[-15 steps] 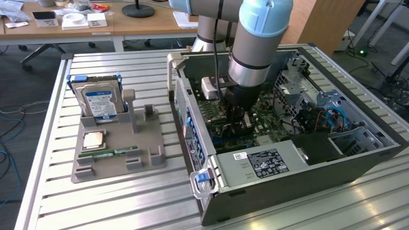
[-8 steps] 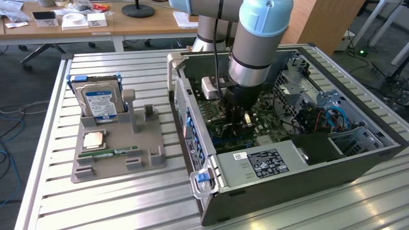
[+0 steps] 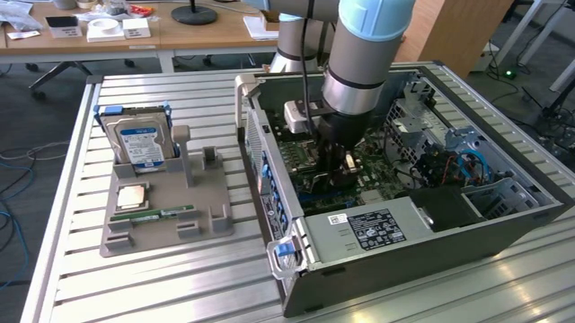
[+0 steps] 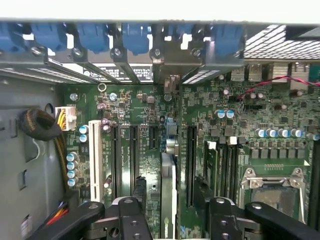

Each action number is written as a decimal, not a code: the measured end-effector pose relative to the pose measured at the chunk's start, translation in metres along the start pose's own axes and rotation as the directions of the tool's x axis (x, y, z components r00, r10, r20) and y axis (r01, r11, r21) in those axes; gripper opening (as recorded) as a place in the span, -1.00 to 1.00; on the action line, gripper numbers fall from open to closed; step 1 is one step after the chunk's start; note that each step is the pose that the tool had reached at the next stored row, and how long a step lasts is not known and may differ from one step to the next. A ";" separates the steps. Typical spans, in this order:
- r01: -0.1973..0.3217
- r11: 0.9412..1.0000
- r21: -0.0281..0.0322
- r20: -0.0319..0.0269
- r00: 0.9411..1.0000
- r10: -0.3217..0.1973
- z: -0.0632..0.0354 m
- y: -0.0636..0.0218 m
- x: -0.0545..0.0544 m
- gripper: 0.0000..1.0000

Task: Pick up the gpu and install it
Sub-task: 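Insert the gpu into the slot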

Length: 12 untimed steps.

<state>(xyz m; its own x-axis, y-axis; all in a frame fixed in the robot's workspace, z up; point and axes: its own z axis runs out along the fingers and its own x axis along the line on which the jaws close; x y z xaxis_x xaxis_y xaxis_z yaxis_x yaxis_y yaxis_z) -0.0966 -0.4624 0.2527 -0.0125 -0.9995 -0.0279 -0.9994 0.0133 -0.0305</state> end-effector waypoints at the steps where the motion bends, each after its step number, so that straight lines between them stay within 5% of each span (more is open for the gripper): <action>1: 0.000 1.000 0.000 0.000 1.000 0.000 -0.0027 -0.0001 0.000 0.02; 12: 0.000 1.000 0.000 0.000 1.000 0.000 -0.0357 -0.0011 -0.001 0.02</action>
<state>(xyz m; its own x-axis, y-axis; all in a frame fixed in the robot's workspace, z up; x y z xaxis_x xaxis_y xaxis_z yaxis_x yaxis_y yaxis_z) -0.0966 -0.4624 0.2884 -0.0125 -0.9995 -0.0279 -0.9994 0.0133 -0.0306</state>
